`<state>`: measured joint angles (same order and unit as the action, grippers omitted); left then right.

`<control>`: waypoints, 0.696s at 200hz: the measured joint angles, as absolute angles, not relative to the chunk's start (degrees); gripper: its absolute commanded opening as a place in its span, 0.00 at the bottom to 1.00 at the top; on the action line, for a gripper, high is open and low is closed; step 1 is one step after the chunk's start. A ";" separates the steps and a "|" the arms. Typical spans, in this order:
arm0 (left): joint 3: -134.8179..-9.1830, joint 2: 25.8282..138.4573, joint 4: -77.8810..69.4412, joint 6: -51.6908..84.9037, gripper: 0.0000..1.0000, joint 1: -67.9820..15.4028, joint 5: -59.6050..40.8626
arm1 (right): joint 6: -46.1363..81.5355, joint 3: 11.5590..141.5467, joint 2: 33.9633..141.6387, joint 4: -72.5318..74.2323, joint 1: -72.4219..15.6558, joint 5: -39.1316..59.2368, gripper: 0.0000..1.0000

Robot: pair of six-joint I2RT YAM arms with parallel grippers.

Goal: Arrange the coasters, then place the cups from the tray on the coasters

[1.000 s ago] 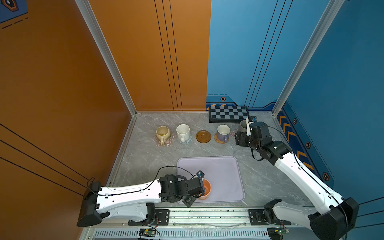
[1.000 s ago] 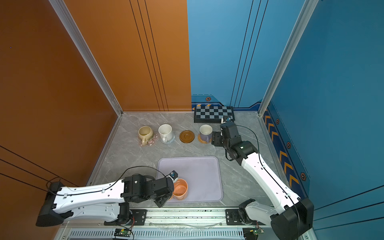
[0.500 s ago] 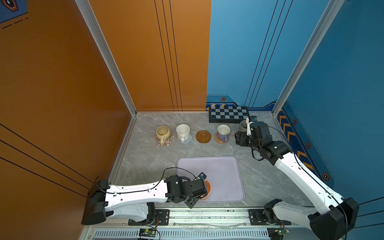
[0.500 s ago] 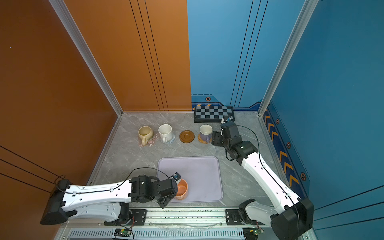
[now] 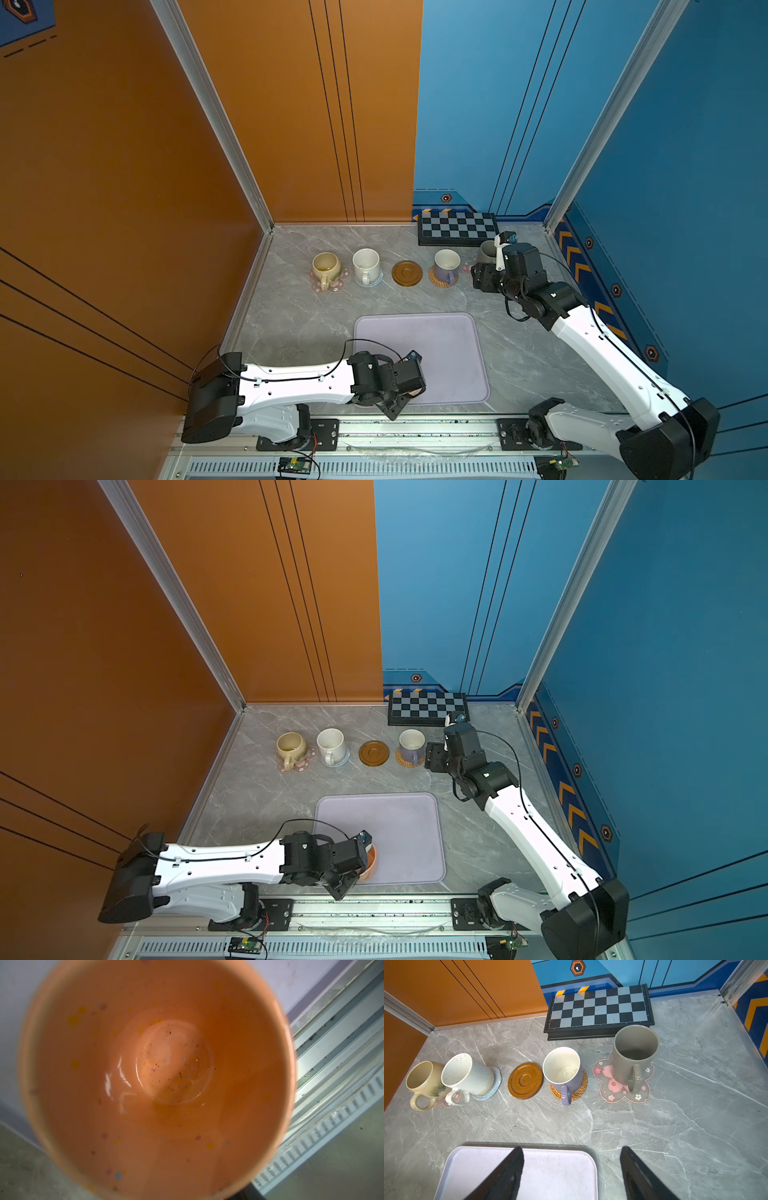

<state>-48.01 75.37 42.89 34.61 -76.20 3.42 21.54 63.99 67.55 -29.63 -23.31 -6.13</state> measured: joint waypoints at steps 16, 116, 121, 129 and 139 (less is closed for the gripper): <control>-48.40 76.47 42.83 34.63 0.50 -76.49 2.85 | 21.54 63.99 67.55 -29.63 -23.05 -6.13 0.76; -51.46 79.64 41.41 37.23 0.48 -78.02 2.33 | 22.37 63.00 67.48 -30.00 -22.02 -5.52 0.76; -51.46 79.79 41.41 37.52 0.48 -78.02 2.55 | 22.37 62.94 67.48 -30.02 -21.93 -5.50 0.76; -51.46 80.07 41.41 38.02 0.48 -77.97 2.87 | 22.37 62.89 67.48 -30.06 -21.82 -5.34 0.76; -51.46 80.42 41.43 38.52 0.47 -77.82 3.16 | 22.37 62.87 67.48 -30.06 -21.71 -5.06 0.76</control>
